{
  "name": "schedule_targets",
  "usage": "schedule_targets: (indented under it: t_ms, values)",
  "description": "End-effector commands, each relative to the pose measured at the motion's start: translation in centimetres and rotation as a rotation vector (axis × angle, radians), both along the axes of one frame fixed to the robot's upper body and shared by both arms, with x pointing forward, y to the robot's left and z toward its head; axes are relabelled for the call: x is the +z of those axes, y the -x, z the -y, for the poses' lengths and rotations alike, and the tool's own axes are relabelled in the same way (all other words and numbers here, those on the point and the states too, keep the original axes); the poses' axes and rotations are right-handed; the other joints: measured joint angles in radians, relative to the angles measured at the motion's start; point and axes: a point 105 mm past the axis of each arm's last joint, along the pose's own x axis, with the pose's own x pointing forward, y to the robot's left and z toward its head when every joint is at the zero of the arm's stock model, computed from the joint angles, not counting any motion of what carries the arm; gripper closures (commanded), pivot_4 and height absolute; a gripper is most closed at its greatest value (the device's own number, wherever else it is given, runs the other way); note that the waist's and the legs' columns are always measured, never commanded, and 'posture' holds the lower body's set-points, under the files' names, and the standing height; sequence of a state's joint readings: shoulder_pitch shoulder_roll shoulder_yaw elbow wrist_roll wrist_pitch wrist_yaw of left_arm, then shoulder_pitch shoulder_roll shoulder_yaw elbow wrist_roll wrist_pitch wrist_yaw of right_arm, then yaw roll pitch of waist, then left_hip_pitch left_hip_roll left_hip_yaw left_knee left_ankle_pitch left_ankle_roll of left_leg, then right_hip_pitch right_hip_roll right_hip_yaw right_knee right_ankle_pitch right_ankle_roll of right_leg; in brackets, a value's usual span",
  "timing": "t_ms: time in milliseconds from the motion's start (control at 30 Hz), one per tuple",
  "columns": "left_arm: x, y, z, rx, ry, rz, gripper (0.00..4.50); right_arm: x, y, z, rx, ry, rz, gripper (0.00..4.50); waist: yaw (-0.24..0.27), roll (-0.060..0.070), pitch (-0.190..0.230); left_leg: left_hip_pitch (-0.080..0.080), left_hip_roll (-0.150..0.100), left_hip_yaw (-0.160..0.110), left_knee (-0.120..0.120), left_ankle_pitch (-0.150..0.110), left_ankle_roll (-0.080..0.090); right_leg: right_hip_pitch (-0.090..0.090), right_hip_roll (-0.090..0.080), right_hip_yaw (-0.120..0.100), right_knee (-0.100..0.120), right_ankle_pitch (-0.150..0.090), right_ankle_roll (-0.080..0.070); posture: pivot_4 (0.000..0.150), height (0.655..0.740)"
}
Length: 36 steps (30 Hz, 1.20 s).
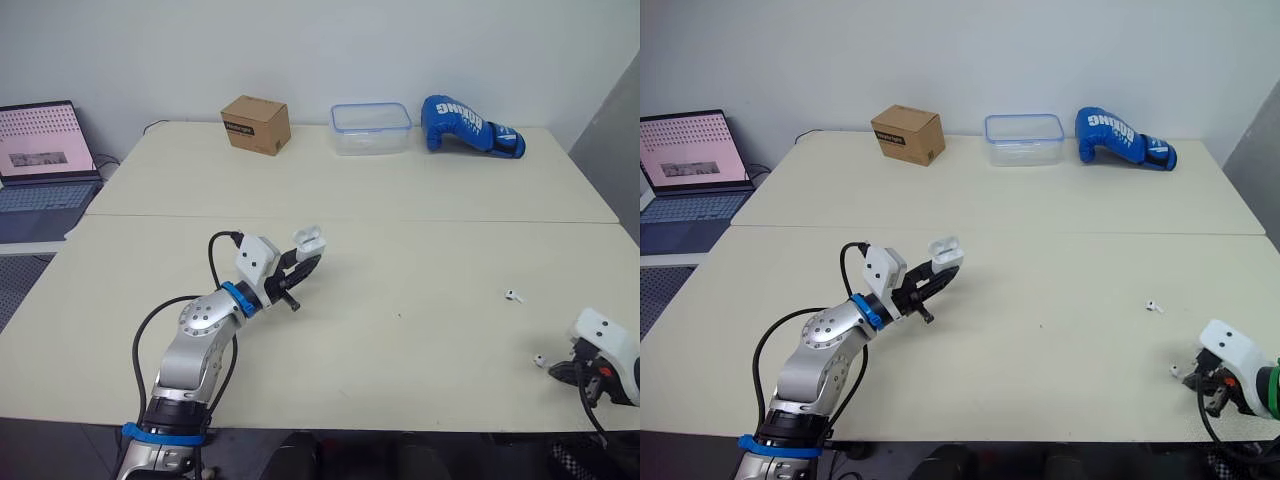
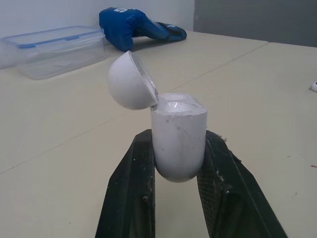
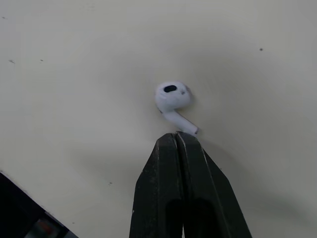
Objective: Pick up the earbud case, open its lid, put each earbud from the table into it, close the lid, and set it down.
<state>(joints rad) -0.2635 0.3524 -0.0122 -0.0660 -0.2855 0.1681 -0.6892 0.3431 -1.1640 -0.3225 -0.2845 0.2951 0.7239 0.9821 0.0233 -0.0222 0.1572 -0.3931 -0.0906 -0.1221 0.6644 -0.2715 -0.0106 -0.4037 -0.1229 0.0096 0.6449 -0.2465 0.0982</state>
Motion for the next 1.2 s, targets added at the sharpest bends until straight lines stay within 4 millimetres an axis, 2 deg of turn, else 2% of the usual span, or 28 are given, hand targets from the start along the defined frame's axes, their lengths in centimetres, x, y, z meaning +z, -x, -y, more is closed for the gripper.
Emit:
schedule_targets:
  t_ms: [33, 133, 233, 267, 333, 400, 467, 533, 733, 833, 1200]
  values:
    - [1.2, 0.4, 0.3, -0.014, 0.009, 0.058, 3.76, 0.2, 0.1, 0.8, 0.009, 0.048, -0.011, 4.45, 0.0, 0.0, 0.0, 0.0, 0.0, 0.0, 0.0, 0.0, 0.0, 0.0, 0.0, 0.0, 0.0, 0.0, 0.0, 0.15, 0.74]
    - [1.2, 0.4, 0.3, -0.014, 0.008, 0.057, 3.76, 0.5, 0.8, 0.1, 0.055, 0.034, -0.05, 4.45, 0.0, 0.0, 0.0, 0.0, 0.0, 0.0, 0.0, 0.0, 0.0, 0.0, 0.0, 0.0, 0.0, 0.0, 0.0, 0.15, 0.74]
    - [1.1, 0.5, 0.2, -0.012, 0.007, 0.056, 3.76, 1.7, 1.1, -0.6, 0.098, 0.02, -0.073, 4.45, 0.0, 0.0, 0.0, 0.0, 0.0, 0.0, 0.0, 0.0, 0.0, 0.0, 0.0, 0.0, 0.0, 0.0, 0.0, 0.15, 0.74]
    - [1.1, 0.5, 0.1, -0.012, 0.007, 0.056, 3.76, 2.3, 0.8, -0.8, 0.114, 0.021, -0.062, 4.3, 0.0, 0.0, 0.0, 0.0, 0.0, 0.0, 0.0, 0.0, 0.0, 0.0, 0.0, 0.0, 0.0, 0.0, 0.0, 0.15, 0.74]
    - [1.1, 0.5, 0.1, -0.011, 0.007, 0.057, 3.76, 3.1, 0.2, -1.0, 0.128, 0.032, -0.035, 3.9, -0.002, 0.001, 0.0, 0.0, 0.0, 0.0, 0.0, 0.0, 0.001, 0.0, 0.0, 0.0, 0.0, 0.0, 0.0, 0.15, 0.74]
    - [1.2, 0.4, 0.2, -0.012, 0.007, 0.059, 3.76, 3.6, -0.7, -0.9, 0.168, 0.095, -0.001, 3.22, -0.002, 0.001, 0.0, 0.0, 0.0, 0.001, 0.0, -0.001, 0.001, 0.0, 0.0, 0.001, 0.0, 0.0, 0.0, 0.15, 0.74]
    - [1.2, 0.3, 0.3, -0.017, -0.003, 0.067, 3.76, 3.4, -1.1, -0.9, 0.25, 0.198, -0.001, 2.44, -0.001, 0.001, 0.0, 0.0, 0.0, 0.001, 0.0, 0.0, 0.001, -0.001, 0.0, 0.0, 0.0, 0.0, 0.0, 0.15, 0.74]
    - [1.1, 0.4, 0.5, -0.024, -0.018, 0.076, 3.76, 3.1, -1.1, -1.1, 0.292, 0.227, -0.017, 1.78, -0.001, 0.001, 0.0, 0.0, 0.0, 0.001, 0.0, 0.001, -0.001, -0.001, 0.0, 0.0, 0.0, 0.0, 0.0, 0.15, 0.74]
    - [1.0, 0.4, 0.4, -0.023, -0.021, 0.075, 3.76, 2.6, -2.6, -2.5, 0.335, 0.194, -0.003, 1.78, -0.001, 0.001, 0.0, -0.001, 0.0, 0.001, 0.0, 0.001, -0.002, -0.001, 0.0, 0.0, 0.0, 0.0, 0.0, 0.15, 0.74]
    - [1.1, 0.4, 0.3, -0.016, -0.022, 0.076, 3.76, 2.2, -2.7, -2.9, 0.362, 0.184, -0.034, 1.78, -0.001, 0.001, 0.0, -0.001, 0.001, 0.001, 0.0, 0.001, -0.002, -0.001, 0.0, 0.0, 0.0, 0.0, 0.0, 0.15, 0.74]
    - [1.1, 0.8, -0.2, 0.006, -0.023, 0.075, 3.76, 0.4, -2.6, -2.0, 0.38, 0.209, -0.091, 1.78, -0.001, 0.001, 0.0, 0.0, 0.001, 0.001, 0.0, 0.001, -0.003, -0.001, 0.0, 0.0, 0.0, 0.0, 0.0, 0.15, 0.74]
